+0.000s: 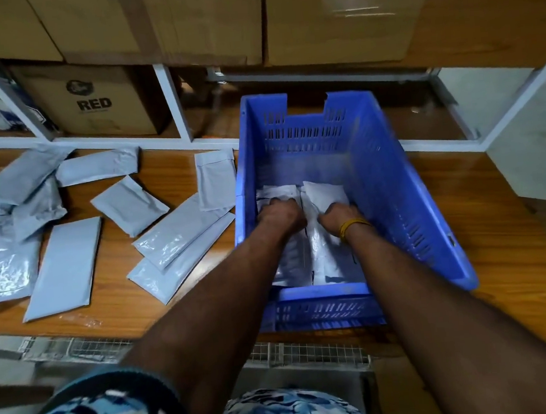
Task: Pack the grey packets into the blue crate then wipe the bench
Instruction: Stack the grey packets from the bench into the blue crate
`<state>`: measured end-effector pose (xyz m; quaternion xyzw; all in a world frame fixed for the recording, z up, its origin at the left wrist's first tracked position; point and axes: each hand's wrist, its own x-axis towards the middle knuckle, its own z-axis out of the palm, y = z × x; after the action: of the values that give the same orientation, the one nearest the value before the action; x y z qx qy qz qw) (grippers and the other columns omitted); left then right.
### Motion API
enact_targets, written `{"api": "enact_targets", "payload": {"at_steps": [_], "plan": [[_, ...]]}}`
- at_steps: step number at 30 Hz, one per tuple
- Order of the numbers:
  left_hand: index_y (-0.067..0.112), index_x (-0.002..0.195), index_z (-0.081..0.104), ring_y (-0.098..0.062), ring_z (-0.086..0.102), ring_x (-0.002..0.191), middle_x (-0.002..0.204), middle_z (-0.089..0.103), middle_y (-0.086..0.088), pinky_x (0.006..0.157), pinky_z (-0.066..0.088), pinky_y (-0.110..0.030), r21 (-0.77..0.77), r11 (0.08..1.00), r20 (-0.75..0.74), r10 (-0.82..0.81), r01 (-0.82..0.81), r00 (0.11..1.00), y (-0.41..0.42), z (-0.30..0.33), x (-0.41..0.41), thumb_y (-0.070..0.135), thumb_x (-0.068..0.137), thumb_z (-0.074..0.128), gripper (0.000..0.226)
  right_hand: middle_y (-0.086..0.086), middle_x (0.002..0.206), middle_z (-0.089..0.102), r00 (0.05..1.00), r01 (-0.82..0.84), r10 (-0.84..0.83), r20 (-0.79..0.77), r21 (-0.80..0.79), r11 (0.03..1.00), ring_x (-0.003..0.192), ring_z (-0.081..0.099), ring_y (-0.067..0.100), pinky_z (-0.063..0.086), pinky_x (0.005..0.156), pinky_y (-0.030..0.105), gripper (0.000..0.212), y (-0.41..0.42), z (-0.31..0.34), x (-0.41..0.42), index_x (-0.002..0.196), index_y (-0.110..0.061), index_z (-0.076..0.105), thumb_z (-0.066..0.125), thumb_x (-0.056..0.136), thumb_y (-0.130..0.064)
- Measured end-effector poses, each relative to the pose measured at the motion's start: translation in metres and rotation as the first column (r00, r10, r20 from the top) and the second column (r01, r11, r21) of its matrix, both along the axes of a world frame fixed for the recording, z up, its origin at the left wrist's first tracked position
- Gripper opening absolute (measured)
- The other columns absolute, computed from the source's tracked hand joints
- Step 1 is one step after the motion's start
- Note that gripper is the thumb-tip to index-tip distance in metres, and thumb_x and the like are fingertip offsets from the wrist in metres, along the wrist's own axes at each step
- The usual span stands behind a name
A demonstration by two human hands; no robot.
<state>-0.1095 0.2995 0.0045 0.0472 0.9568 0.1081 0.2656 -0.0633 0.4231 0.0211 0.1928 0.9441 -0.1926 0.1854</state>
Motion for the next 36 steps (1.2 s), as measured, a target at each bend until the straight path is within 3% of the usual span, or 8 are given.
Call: {"api": "enact_targets", "payload": {"at_steps": [4,9,13,16,20,25,32,36], "plan": [[0.019,0.123,0.063,-0.032,0.058,0.117,0.129,0.062,-0.009,0.099,0.049,-0.045,0.226,0.974,-0.136,0.010,0.021,0.991,-0.010,0.050,0.022,0.036,0.088,0.046,0.043,0.021,0.121,0.064,0.966,0.050,-0.077,-0.247,-0.112,0.992,0.109,0.061,0.038,0.052,0.093,0.041,0.037,-0.005,0.021,-0.002,0.110,-0.013,0.070,0.056,0.087,-0.039],[0.020,0.107,0.071,-0.018,0.062,0.097,0.105,0.068,-0.005,0.083,0.050,-0.030,0.545,0.830,-0.506,0.214,0.117,0.836,-0.052,0.099,0.054,0.022,0.084,0.060,0.025,0.015,0.114,0.058,0.723,-0.009,-0.155,-0.673,-0.233,0.972,0.100,0.059,0.034,0.049,0.087,0.039,0.019,-0.034,0.066,0.016,0.104,-0.019,0.069,0.063,0.087,-0.026],[0.022,0.100,0.070,-0.009,0.060,0.080,0.098,0.069,0.004,0.071,0.046,-0.022,0.695,0.710,-0.567,0.447,0.110,0.692,-0.106,0.119,0.082,0.018,0.087,0.058,0.018,0.004,0.104,0.052,0.549,-0.206,-0.141,-0.824,-0.297,0.932,0.082,0.061,0.023,0.051,0.079,0.034,0.011,-0.085,0.095,0.035,0.099,-0.022,0.065,0.063,0.088,-0.021],[0.024,0.094,0.068,-0.009,0.059,0.072,0.093,0.069,0.009,0.061,0.043,-0.018,0.761,0.649,-0.509,0.583,0.014,0.633,-0.145,0.107,0.089,0.014,0.089,0.057,0.016,0.004,0.104,0.052,0.546,-0.333,-0.092,-0.833,-0.317,0.888,0.076,0.061,0.017,0.049,0.075,0.025,0.012,-0.128,0.103,0.044,0.099,-0.021,0.065,0.063,0.088,-0.018],[0.020,0.093,0.070,-0.012,0.061,0.075,0.091,0.071,0.003,0.060,0.041,-0.024,0.688,0.708,-0.477,0.606,-0.158,0.636,-0.199,0.059,0.069,0.011,0.086,0.058,0.018,0.005,0.106,0.051,0.630,-0.407,-0.040,-0.775,-0.374,0.833,0.082,0.061,0.023,0.050,0.082,0.038,0.020,-0.191,0.095,0.051,0.101,-0.021,0.064,0.056,0.085,-0.010],[0.013,0.109,0.067,-0.031,0.062,0.092,0.103,0.065,-0.014,0.071,0.045,-0.033,0.350,0.930,-0.464,0.279,-0.116,0.841,-0.247,-0.011,0.037,0.014,0.086,0.060,0.024,0.007,0.119,0.049,0.804,-0.298,-0.031,-0.594,-0.447,0.843,0.102,0.057,0.026,0.042,0.083,0.032,0.032,-0.241,0.077,0.057,0.110,-0.025,0.058,0.049,0.089,-0.003],[0.020,0.136,0.053,-0.037,0.046,0.123,0.134,0.053,-0.017,0.099,0.042,-0.044,0.102,0.994,-0.324,-0.007,0.043,0.946,-0.276,-0.054,0.009,0.064,0.072,0.022,0.083,0.012,0.129,0.049,0.874,-0.087,-0.140,-0.465,-0.434,0.897,0.118,0.047,0.030,0.037,0.095,0.037,0.041,-0.275,0.047,0.044,0.126,-0.026,0.054,0.049,0.090,-0.006],[0.028,0.139,0.047,-0.038,0.042,0.132,0.147,0.038,-0.017,0.102,0.043,-0.048,0.117,0.993,-0.307,0.008,0.030,0.952,-0.287,-0.043,0.017,0.064,0.078,0.063,0.073,0.019,0.136,0.049,0.908,0.083,-0.278,-0.313,-0.516,0.853,0.127,0.044,0.036,0.036,0.096,0.035,0.047,-0.283,-0.001,0.033,0.133,-0.018,0.052,0.046,0.090,-0.002]]}}
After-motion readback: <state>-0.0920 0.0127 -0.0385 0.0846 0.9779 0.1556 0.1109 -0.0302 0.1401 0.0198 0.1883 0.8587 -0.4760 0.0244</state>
